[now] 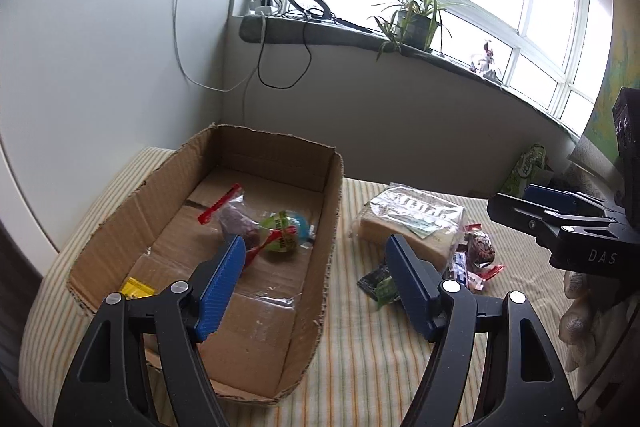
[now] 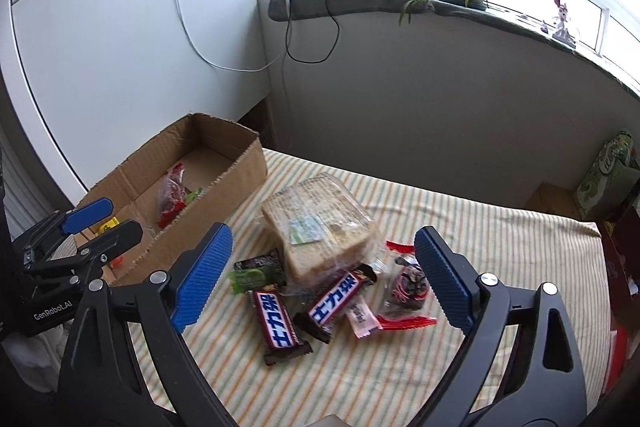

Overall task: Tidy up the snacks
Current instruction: 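Withdraw both open tools from the box toward the remaining snacks, then grasp a chocolate bar with left tool while right tool grasps another pastry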

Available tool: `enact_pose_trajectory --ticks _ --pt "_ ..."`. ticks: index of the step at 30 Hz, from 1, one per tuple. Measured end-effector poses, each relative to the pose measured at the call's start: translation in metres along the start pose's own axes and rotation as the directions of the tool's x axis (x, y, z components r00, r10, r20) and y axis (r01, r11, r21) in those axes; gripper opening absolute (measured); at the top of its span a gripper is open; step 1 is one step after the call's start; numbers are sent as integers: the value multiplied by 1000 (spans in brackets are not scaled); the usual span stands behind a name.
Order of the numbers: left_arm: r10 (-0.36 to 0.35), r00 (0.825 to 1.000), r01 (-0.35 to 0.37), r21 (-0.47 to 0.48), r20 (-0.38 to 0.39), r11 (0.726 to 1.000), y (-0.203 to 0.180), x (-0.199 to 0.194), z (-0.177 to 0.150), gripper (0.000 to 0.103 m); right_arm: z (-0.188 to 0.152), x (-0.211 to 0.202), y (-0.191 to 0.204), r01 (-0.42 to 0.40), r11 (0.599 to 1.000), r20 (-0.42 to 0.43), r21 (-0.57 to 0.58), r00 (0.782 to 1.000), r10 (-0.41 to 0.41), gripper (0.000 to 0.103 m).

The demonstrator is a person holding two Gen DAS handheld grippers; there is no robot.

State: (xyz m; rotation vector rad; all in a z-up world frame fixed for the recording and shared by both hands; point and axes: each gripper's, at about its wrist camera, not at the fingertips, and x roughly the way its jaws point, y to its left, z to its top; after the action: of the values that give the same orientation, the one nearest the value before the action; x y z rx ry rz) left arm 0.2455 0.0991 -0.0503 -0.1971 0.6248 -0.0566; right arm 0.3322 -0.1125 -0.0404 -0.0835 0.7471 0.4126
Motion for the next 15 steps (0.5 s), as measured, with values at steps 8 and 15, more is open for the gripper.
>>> enact_pose_trajectory --ticks 8,15 --pt "-81 995 84 45 -64 995 -38 14 -7 73 -14 4 -43 -3 996 -45 87 999 7 94" --pt "-105 988 114 73 -118 991 -60 28 -16 73 -19 13 -70 17 992 -73 128 997 -8 94"
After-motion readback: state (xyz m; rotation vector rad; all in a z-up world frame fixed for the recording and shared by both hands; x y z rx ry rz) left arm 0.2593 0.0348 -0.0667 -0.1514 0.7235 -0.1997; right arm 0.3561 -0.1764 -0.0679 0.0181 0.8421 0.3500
